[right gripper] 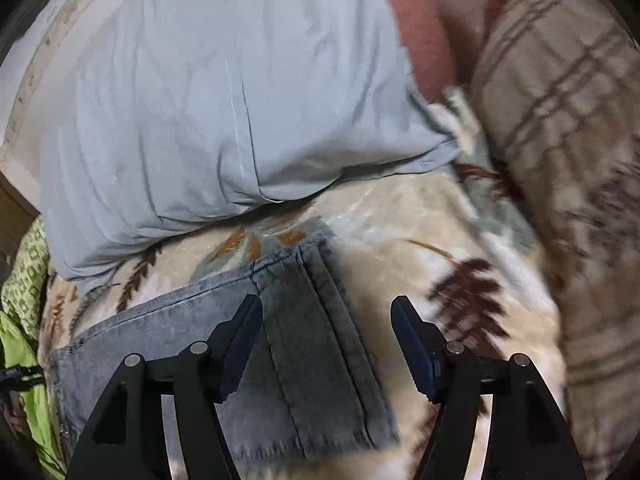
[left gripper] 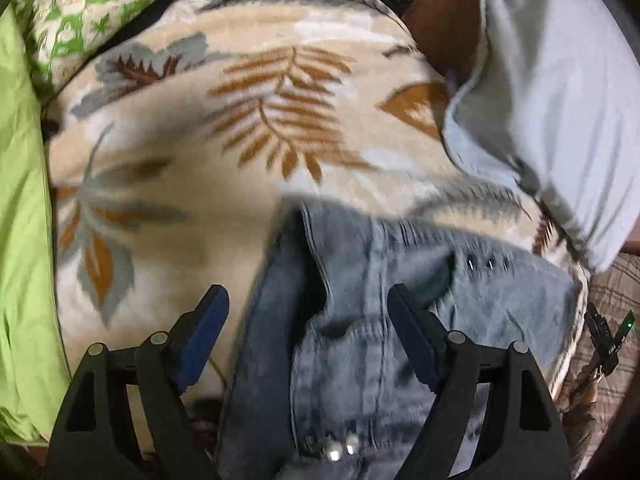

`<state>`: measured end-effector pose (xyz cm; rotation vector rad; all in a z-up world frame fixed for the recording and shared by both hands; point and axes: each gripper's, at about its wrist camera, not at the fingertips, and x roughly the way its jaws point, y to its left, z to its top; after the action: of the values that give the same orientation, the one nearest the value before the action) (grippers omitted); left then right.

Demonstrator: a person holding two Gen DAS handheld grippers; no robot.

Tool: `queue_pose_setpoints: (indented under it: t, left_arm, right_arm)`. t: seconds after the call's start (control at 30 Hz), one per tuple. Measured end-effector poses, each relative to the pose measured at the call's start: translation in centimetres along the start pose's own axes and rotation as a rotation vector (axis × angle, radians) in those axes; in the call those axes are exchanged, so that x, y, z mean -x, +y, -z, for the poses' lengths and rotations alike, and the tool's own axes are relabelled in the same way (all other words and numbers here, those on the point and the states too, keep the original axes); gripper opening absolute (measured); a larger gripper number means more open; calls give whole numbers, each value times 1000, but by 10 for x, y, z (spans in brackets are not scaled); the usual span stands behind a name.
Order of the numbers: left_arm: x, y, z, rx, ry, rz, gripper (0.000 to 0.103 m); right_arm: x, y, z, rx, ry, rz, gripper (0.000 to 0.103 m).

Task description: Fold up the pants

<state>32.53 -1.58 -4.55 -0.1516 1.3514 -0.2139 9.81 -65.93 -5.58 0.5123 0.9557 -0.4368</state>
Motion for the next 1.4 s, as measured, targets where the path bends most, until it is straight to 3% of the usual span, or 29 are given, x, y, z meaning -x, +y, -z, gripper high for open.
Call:
queue_pose_setpoints:
  t: [0.13,0.23,0.3,0.37,0.47,0.57,0.63,0.67,0.7,0.77,0.83,1.07,1.2,1.4]
  left_arm:
    - [-10,19,-28,65,16,-22,82]
    - [-31,27,-37,80,82,-5,82]
    - [-44,24,-35,54,117,13,83]
    - [-47,12,-28,-8,90,-5,88]
    - [-48,-5,-21,-68,92,65,88]
    - [-48,-23,-14,-133,93,74,88]
    - [-49,-30,-11,-162,73,45,82]
    - [-48,-32,-8,-172,46,23,65]
    - [-46,-35,-7,-185,24,2,39]
    - [-42,-38,-2,-202,1,-5,13]
    - [-38,-50,3,-209,-31,-37,13]
    - [36,-104,58,-420,-305,-214,13]
    - [80,-102,93,-441,-399,-221,13]
    - [125,-80,136,-423,-476,-215,13]
  right_arm:
    - [-25,10,-10,19,10,-13,68]
    - [-40,18,-12,33,35,-57,72]
    - [-50,27,-10,73,51,-40,80]
    - [-54,37,-8,117,44,-18,87]
    - [-57,44,-6,144,46,20,89]
    - [-58,52,-4,179,46,91,77]
    - [-57,55,-2,189,44,107,51]
    - [-54,54,-2,187,42,98,41]
    - [-51,53,-1,186,47,93,16]
    - [-44,57,2,202,46,102,14]
    - [-30,59,5,206,19,107,13]
    - [47,56,19,176,-90,76,13]
    - [90,51,31,165,-139,77,13]
    - [156,34,73,121,-200,54,13]
